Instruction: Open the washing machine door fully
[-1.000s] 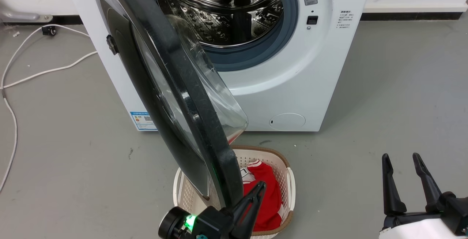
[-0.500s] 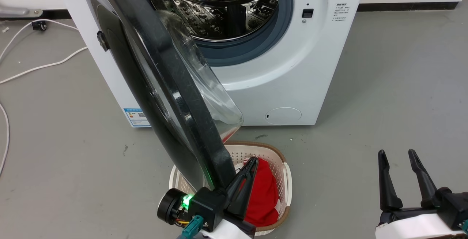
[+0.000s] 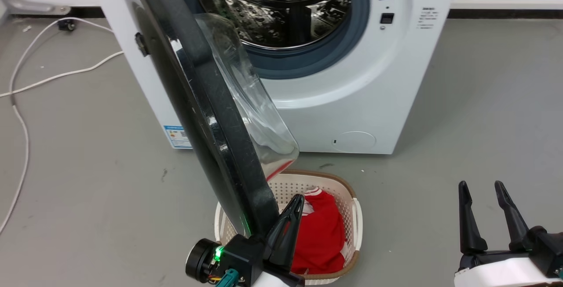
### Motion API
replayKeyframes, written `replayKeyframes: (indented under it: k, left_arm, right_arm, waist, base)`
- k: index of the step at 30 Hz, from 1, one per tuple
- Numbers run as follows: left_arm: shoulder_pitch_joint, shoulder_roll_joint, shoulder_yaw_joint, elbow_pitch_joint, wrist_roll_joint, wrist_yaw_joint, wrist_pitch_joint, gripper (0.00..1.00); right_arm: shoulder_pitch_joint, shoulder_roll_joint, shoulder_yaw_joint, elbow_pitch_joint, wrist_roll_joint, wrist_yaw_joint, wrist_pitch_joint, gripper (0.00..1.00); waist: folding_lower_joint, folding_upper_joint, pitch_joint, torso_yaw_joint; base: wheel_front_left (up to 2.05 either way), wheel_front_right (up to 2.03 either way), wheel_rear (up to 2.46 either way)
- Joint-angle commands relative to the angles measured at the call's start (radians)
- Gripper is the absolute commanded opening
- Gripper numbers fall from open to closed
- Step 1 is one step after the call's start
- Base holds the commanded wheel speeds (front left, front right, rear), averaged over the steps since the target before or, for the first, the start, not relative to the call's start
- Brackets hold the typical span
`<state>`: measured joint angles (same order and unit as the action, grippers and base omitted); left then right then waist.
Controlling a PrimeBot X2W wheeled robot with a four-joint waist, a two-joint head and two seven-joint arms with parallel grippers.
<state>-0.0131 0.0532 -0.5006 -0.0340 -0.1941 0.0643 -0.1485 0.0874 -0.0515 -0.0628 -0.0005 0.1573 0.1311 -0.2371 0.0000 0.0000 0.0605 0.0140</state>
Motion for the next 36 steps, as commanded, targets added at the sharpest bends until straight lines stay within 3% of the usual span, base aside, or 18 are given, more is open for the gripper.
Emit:
replayKeyframes:
  k: [1, 11, 19, 27, 36]
  left_arm:
    - [0.017, 0.015, 0.023, -0.001, -0.006, 0.017, -0.003, 0.0]
    - [0.063, 0.024, 0.029, -0.037, -0.02, 0.048, -0.008, 0.0]
    - [0.077, 0.039, 0.065, -0.035, -0.029, 0.076, -0.022, 0.0]
    - [0.09, 0.068, 0.145, -0.029, -0.053, 0.12, -0.041, 0.0]
    - [0.012, 0.122, 0.263, 0.034, -0.098, 0.122, -0.078, 0.0]
  right_arm:
    - [0.004, 0.003, -0.003, -0.005, 0.0, -0.001, -0.003, 1.0]
    - [0.016, 0.002, -0.014, -0.023, -0.009, -0.001, 0.008, 1.0]
    - [0.019, 0.002, -0.009, -0.035, -0.016, -0.001, 0.019, 1.0]
    - [0.017, 0.002, -0.008, -0.047, -0.019, -0.001, 0.033, 1.0]
    - [0.005, 0.002, 0.004, -0.068, -0.031, -0.001, 0.051, 1.0]
  waist:
    - [0.0, 0.0, -0.002, 0.032]
    - [0.0, 0.0, -0.005, 0.222]
    - [0.0, 0.0, -0.002, 0.335]
    - [0.0, 0.0, 0.002, 0.398]
    - [0.0, 0.0, 0.035, 0.402]
  base:
    - [0.0, 0.0, 0.0]
    - [0.0, 0.0, 0.0]
    - [0.0, 0.0, 0.0]
    - [0.0, 0.0, 0.0]
    - [0.0, 0.0, 0.0]
